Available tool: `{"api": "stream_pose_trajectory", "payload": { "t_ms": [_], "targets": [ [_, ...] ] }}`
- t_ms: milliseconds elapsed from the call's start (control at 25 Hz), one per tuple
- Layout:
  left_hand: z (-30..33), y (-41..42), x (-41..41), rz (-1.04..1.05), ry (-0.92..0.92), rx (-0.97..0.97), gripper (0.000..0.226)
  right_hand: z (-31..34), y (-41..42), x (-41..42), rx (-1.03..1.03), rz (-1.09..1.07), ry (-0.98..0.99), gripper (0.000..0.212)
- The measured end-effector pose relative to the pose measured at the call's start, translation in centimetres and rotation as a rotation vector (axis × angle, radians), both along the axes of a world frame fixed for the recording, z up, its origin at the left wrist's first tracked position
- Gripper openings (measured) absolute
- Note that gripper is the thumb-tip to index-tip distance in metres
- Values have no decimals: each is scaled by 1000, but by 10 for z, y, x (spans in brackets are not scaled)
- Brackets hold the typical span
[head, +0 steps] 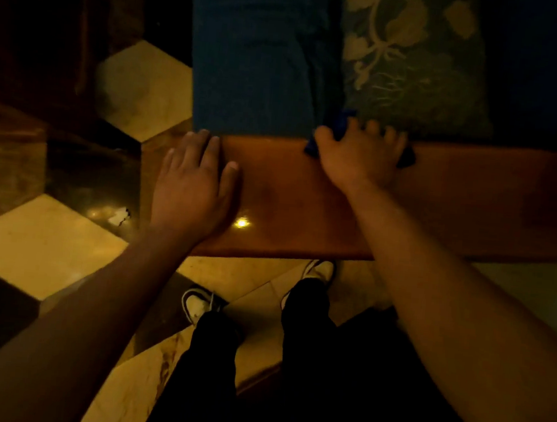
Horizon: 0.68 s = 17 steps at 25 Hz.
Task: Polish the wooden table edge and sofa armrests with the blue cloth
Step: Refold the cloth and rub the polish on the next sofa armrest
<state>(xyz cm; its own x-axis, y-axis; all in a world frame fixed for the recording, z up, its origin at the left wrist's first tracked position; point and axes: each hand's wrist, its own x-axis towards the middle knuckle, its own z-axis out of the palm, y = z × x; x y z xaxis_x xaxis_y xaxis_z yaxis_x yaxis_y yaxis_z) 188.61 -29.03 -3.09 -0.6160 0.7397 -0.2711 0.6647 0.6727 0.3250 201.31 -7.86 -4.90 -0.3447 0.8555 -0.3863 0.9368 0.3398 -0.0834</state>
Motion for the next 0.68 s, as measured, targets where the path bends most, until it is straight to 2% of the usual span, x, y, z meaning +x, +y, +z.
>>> {"api": "stream_pose_trajectory", "payload": {
  "t_ms": [80, 160, 240, 320, 440, 560, 640, 680],
  "targets": [
    [0, -20, 2, 199, -175, 211, 53, 4, -54, -65, -35, 201, 71, 68],
    [1, -39, 5, 538, -403, 453, 49, 7, -110, -105, -43, 421, 145, 68],
    [5, -57, 9, 982, -715, 620, 46, 6, -156, -103, -28, 657, 198, 72],
    [4, -73, 11, 1255, -967, 731, 37, -3, -179, -68, 41, 854, 264, 70],
    [4, -77, 20, 1289, -958, 658, 24, -18, -181, 1, 92, 936, 322, 68],
    [15, -69, 39, 1146, -822, 432, 9, -12, -159, 64, 124, 1011, 220, 72],
    [27, -68, 56, 1084, -772, 310, 6, 3, -136, 109, 67, 1007, 84, 97],
    [32, -70, 63, 1076, -768, 262, 9, 12, -127, 125, 13, 927, 19, 105]
  ]
}}
